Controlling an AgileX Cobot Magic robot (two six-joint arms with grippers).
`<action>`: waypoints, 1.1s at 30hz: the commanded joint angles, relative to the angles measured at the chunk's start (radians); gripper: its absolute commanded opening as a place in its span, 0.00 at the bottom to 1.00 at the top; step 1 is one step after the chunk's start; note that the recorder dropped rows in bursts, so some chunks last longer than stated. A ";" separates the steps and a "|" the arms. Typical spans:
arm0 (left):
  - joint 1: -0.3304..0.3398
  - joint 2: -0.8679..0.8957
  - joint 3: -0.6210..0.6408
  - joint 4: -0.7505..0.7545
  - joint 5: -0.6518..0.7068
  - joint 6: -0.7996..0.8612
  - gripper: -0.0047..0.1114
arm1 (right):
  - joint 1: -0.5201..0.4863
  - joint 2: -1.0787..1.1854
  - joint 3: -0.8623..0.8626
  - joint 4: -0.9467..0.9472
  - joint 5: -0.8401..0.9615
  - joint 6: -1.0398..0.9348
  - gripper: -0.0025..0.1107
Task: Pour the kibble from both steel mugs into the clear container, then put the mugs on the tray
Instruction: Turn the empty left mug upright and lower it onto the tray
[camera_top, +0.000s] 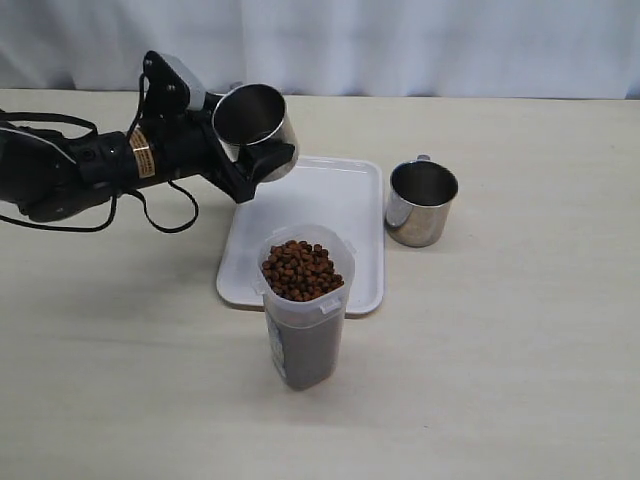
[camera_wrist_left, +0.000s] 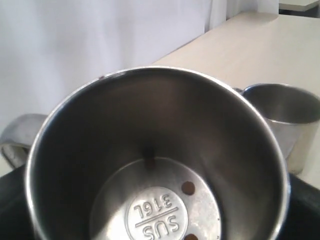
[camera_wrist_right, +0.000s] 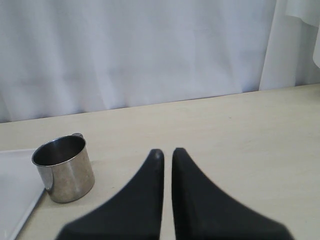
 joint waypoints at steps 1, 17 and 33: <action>-0.002 0.055 -0.051 0.046 -0.004 -0.031 0.04 | 0.004 -0.004 0.004 -0.006 0.002 0.001 0.06; -0.012 0.184 -0.155 0.060 0.049 -0.035 0.04 | 0.004 -0.004 0.004 -0.006 0.002 0.001 0.06; -0.012 0.223 -0.177 0.091 0.064 -0.081 0.14 | 0.004 -0.004 0.004 -0.006 0.002 0.001 0.06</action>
